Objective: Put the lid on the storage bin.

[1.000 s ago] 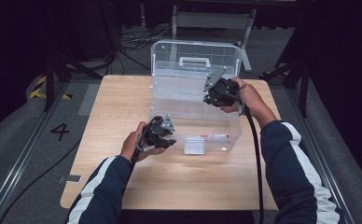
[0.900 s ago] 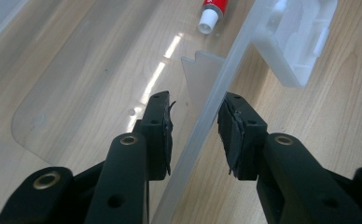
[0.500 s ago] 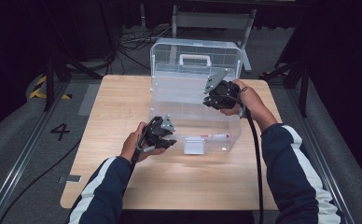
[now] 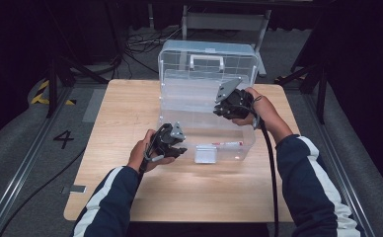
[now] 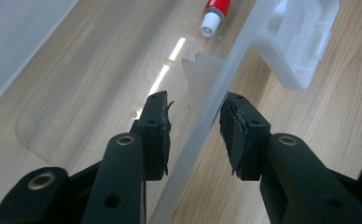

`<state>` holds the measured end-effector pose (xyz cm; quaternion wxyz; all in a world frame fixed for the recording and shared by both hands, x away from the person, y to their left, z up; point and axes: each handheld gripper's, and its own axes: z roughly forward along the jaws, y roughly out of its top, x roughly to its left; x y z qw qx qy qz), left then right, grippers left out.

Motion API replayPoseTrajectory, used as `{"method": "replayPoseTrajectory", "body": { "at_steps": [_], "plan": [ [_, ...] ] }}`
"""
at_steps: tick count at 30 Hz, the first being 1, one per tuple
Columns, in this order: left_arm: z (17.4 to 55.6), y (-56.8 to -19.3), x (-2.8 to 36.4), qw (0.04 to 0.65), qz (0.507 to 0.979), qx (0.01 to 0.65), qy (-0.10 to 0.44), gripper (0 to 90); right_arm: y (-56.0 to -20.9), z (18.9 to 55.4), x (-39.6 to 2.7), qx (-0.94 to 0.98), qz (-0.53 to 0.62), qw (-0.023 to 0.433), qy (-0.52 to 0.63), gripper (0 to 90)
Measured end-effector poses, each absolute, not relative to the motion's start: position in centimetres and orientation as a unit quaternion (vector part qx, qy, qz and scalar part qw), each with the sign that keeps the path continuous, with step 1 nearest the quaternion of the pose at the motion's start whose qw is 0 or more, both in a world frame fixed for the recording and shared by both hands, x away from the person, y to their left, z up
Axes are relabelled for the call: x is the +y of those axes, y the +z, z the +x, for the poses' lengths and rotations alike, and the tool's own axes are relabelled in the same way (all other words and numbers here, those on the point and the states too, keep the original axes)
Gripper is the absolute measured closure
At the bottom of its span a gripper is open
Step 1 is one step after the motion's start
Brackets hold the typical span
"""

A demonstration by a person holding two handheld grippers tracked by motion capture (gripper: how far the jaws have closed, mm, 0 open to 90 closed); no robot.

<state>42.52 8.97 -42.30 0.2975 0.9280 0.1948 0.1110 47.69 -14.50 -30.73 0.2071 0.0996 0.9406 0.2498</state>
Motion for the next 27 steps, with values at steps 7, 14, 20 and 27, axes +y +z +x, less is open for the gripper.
{"method": "replayPoseTrajectory", "body": {
  "at_steps": [7,14,20,27],
  "plan": [
    [42.4,-42.4,9.1,0.309,0.924,0.198,0.111,62.1,-30.9,47.5,-14.6,0.938,0.103,0.206,0.259,81.5],
    [42.3,-42.5,9.1,0.316,0.921,0.199,0.115,61.3,-31.2,47.4,-14.9,0.934,0.108,0.204,0.272,81.0],
    [42.3,-42.5,9.1,0.321,0.918,0.201,0.115,61.0,-31.4,47.2,-15.2,0.931,0.109,0.203,0.282,80.7],
    [41.9,-42.1,9.0,0.346,0.91,0.196,0.118,66.5,-31.6,47.0,-15.5,0.928,0.111,0.204,0.292,80.9]
  ]
}}
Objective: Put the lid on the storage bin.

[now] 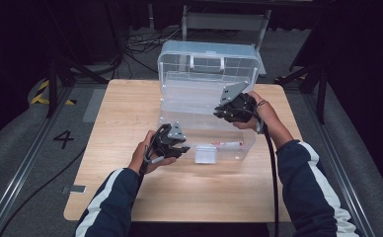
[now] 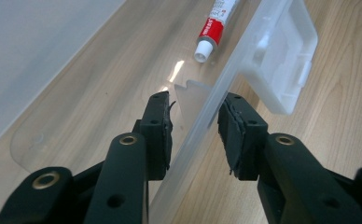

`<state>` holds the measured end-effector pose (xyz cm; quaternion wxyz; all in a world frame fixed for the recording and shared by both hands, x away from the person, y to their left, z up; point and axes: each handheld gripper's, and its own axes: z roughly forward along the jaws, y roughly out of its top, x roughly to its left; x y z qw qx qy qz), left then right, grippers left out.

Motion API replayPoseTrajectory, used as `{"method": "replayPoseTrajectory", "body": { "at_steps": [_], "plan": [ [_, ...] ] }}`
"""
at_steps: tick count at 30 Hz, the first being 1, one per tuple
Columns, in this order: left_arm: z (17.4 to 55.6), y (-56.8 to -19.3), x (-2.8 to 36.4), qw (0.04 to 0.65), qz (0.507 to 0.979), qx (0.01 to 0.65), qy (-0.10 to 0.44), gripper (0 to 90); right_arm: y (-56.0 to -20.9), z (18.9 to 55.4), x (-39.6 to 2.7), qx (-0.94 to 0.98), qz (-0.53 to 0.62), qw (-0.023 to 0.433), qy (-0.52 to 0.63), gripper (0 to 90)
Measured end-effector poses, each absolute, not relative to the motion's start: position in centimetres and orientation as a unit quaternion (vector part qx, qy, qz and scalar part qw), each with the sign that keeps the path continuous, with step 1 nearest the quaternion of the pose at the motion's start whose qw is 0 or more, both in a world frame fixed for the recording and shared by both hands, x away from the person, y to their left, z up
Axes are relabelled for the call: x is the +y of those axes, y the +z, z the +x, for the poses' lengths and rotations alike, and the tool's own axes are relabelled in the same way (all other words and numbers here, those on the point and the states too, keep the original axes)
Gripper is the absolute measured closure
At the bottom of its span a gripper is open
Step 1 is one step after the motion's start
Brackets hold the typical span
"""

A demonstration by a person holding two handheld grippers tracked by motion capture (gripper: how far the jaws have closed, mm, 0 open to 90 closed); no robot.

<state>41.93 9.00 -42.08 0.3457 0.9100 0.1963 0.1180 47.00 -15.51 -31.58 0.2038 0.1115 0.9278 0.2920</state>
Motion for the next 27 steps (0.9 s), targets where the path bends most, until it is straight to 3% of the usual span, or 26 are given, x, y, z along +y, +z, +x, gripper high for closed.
{"method": "replayPoseTrajectory", "body": {
  "at_steps": [14,23,27],
  "plan": [
    [41.7,-41.9,8.7,0.337,0.914,0.187,0.129,68.1,-31.9,46.7,-15.8,0.924,0.113,0.205,0.304,80.6],
    [41.5,-41.4,10.5,0.37,0.898,0.205,0.12,62.3,-32.1,46.5,-16.1,0.921,0.115,0.205,0.31,80.4],
    [41.2,-40.8,11.5,0.386,0.891,0.205,0.122,69.3,-32.1,46.6,-16.1,0.92,0.116,0.205,0.314,80.1]
  ]
}}
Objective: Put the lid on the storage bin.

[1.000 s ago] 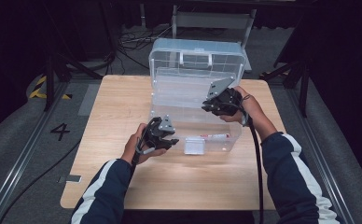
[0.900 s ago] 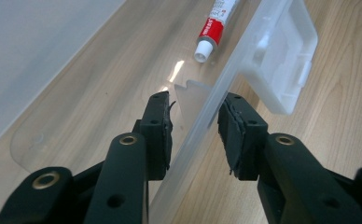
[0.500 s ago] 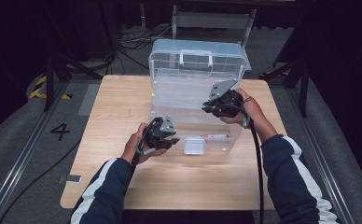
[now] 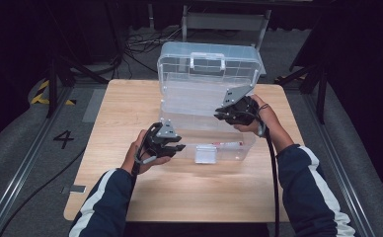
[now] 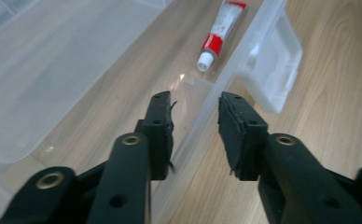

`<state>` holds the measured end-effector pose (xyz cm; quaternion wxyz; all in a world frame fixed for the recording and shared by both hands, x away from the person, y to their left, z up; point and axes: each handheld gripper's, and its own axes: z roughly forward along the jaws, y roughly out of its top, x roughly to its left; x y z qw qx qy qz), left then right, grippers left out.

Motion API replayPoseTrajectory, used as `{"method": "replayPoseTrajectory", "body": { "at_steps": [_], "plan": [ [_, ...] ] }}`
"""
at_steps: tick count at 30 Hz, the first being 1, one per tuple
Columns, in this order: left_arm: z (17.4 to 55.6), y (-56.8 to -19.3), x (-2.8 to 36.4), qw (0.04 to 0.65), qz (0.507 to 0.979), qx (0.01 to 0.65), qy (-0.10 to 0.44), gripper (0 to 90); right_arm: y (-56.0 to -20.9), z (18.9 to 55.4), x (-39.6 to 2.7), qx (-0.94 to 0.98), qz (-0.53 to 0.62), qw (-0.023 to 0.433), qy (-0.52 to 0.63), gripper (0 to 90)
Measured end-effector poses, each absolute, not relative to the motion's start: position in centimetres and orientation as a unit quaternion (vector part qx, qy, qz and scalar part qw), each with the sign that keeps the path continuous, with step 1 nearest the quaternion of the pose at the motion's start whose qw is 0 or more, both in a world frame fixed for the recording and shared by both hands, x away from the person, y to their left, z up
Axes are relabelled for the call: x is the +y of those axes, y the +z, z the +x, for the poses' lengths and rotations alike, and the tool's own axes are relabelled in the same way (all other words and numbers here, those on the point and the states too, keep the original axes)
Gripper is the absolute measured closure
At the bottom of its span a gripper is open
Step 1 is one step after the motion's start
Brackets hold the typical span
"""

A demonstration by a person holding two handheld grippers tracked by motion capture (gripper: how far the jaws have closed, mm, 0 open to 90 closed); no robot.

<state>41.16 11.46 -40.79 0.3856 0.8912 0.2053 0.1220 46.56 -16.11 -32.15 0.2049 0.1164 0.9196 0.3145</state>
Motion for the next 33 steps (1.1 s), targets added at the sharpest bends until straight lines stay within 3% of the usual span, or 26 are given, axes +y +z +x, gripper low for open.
{"method": "replayPoseTrajectory", "body": {
  "at_steps": [6,18,27,33],
  "plan": [
    [40.9,-40.2,12.6,0.391,0.887,0.207,0.131,78.6,-32.2,46.5,-16.1,0.919,0.118,0.206,0.316,80.0],
    [40.6,-39.5,14.6,0.395,0.881,0.219,0.141,78.7,-32.5,46.2,-16.3,0.918,0.115,0.204,0.319,79.9],
    [41.6,-37.8,18.5,0.415,0.858,0.255,0.163,87.3,-32.6,46.0,-16.3,0.916,0.119,0.205,0.325,79.5],
    [42.7,-37.3,19.1,0.416,0.851,0.267,0.18,90.0,-32.7,46.0,-16.3,0.915,0.119,0.206,0.325,79.4]
  ]
}}
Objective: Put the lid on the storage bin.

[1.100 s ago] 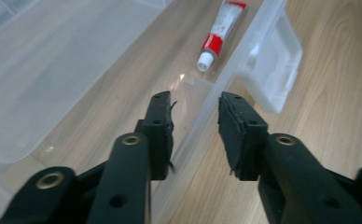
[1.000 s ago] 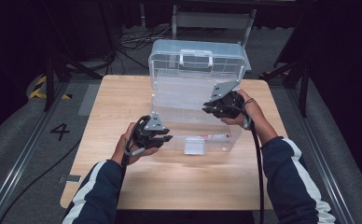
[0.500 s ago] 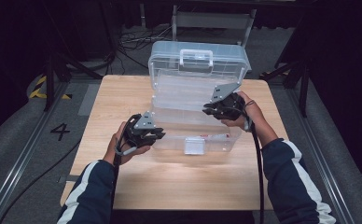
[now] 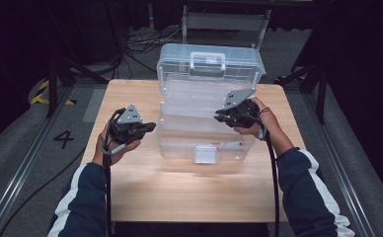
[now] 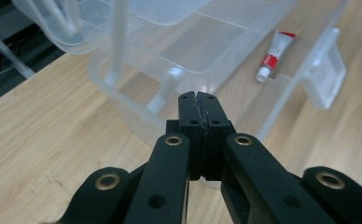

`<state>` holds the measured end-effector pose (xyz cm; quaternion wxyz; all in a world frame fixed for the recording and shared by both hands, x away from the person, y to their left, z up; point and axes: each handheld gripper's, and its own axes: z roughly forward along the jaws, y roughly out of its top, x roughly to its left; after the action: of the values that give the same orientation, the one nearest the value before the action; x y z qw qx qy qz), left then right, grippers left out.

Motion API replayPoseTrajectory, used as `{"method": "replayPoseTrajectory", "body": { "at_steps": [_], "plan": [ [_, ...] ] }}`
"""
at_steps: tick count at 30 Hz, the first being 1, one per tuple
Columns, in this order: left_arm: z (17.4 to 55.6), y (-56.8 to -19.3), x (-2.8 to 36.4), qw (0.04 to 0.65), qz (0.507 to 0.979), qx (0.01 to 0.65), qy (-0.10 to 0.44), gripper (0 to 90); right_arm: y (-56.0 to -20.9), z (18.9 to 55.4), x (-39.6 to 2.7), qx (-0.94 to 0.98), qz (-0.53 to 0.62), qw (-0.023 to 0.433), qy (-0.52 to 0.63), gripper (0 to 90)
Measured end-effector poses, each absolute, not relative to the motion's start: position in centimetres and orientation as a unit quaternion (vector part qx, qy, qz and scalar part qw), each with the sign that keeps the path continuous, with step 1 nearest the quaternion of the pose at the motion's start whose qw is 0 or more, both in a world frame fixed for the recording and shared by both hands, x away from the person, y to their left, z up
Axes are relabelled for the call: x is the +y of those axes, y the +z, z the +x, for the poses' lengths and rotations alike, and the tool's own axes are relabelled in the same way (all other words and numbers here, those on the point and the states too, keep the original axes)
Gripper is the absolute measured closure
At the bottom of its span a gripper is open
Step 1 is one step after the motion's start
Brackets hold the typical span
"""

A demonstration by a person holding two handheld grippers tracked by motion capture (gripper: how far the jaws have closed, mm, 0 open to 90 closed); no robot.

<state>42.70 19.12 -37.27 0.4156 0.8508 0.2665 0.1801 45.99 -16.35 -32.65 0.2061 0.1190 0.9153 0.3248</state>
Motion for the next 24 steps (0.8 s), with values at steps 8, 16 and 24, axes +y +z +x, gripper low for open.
{"method": "replayPoseTrajectory", "body": {
  "at_steps": [8,16,24],
  "plan": [
    [45.5,-36.5,19.0,0.454,0.819,0.294,0.191,90.0,-32.6,46.0,-16.4,0.916,0.118,0.206,0.323,79.3],
    [47.6,-35.6,18.9,0.478,0.797,0.315,0.191,90.0,-32.8,45.8,-16.4,0.915,0.117,0.209,0.325,79.2],
    [48.6,-33.5,17.6,0.495,0.787,0.306,0.205,90.0,-33.0,45.6,-16.5,0.915,0.115,0.204,0.327,79.3]
  ]
}}
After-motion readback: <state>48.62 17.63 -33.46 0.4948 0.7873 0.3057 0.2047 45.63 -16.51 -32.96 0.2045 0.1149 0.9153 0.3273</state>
